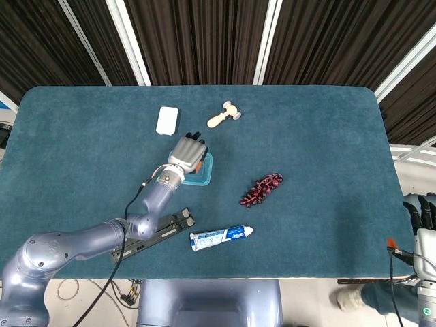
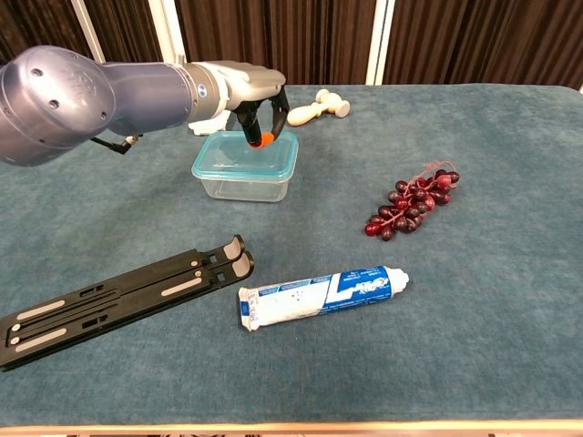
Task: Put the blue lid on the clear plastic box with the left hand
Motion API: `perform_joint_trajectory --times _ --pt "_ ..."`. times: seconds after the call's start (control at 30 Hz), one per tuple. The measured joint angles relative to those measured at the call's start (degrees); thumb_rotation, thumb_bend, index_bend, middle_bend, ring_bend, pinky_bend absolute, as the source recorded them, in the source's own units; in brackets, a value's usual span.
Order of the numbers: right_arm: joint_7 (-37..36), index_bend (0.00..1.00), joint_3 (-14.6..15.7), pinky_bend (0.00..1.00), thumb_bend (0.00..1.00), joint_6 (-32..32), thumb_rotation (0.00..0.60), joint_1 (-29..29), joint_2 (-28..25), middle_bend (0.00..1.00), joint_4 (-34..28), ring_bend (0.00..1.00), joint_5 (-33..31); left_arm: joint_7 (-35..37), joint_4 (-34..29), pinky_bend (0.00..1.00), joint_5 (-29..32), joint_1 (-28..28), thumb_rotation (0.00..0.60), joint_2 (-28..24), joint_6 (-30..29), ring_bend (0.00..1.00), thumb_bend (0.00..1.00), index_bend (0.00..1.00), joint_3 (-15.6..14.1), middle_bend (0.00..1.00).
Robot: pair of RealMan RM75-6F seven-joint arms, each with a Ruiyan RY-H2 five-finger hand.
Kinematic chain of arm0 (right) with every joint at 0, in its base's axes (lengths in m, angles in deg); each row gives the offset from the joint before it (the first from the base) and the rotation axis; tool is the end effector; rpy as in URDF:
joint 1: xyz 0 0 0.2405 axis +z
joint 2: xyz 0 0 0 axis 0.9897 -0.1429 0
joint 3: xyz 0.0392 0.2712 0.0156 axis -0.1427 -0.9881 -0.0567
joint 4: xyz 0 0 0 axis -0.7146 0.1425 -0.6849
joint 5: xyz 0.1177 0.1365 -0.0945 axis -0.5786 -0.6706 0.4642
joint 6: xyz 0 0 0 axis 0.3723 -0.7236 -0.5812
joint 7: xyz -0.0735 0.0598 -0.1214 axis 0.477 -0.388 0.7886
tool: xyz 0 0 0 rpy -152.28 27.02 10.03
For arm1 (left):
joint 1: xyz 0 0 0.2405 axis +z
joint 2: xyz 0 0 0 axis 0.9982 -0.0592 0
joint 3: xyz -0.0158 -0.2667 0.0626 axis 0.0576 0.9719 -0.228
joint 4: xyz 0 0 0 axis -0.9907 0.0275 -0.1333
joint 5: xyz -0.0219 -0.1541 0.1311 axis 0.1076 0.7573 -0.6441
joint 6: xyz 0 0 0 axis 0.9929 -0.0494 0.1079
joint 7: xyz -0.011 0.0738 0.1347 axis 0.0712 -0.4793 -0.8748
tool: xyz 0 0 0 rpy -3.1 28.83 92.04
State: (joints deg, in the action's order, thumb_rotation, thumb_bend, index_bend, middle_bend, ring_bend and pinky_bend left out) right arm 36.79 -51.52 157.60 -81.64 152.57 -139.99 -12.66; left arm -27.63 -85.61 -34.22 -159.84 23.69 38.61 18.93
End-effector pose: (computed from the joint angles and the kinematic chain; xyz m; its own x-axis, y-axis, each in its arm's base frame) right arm -0.3416 -0.1786 0.1880 0.4327 0.0771 0.8982 -0.8822 0.2415 0.4043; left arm -0.0428 0.4734 -0.0666 0.6534 0.2537 0.7133 0.7401 -0.4123 -0.5313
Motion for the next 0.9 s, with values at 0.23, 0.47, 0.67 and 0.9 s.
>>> perform_joint_trajectory --times 0.23,0.47,0.67,0.9 --pt "-0.1 0.17 0.0 0.00 0.29 -0.1 0.600 0.0 -0.1 0.04 -0.1 0.02 -0.1 -2.0 -0.1 0.23 2.4 -0.6 0.600 0.7 -2.4 0.20 0.55 0.68 0.8 0.47" --pt "0.0 0.17 0.0 0.00 0.29 -0.2 0.600 0.0 -0.1 0.04 -0.3 0.02 -0.3 -1.2 2.2 0.23 -0.6 -0.4 0.600 1.7 -3.0 0.19 0.55 0.68 1.1 0.44" --pt "0.1 0.17 0.0 0.00 0.29 -0.4 0.600 0.0 -0.2 0.04 -0.4 0.02 -0.6 0.5 4.9 0.22 -3.8 0.1 0.600 2.7 -3.1 0.20 0.55 0.68 1.4 0.47" --pt "0.1 0.17 -0.1 0.00 0.29 -0.5 0.600 0.0 -0.2 0.04 -0.5 0.03 -0.8 0.8 4.4 0.22 -4.7 0.9 0.600 2.3 -1.8 0.22 0.56 0.70 1.5 0.53"
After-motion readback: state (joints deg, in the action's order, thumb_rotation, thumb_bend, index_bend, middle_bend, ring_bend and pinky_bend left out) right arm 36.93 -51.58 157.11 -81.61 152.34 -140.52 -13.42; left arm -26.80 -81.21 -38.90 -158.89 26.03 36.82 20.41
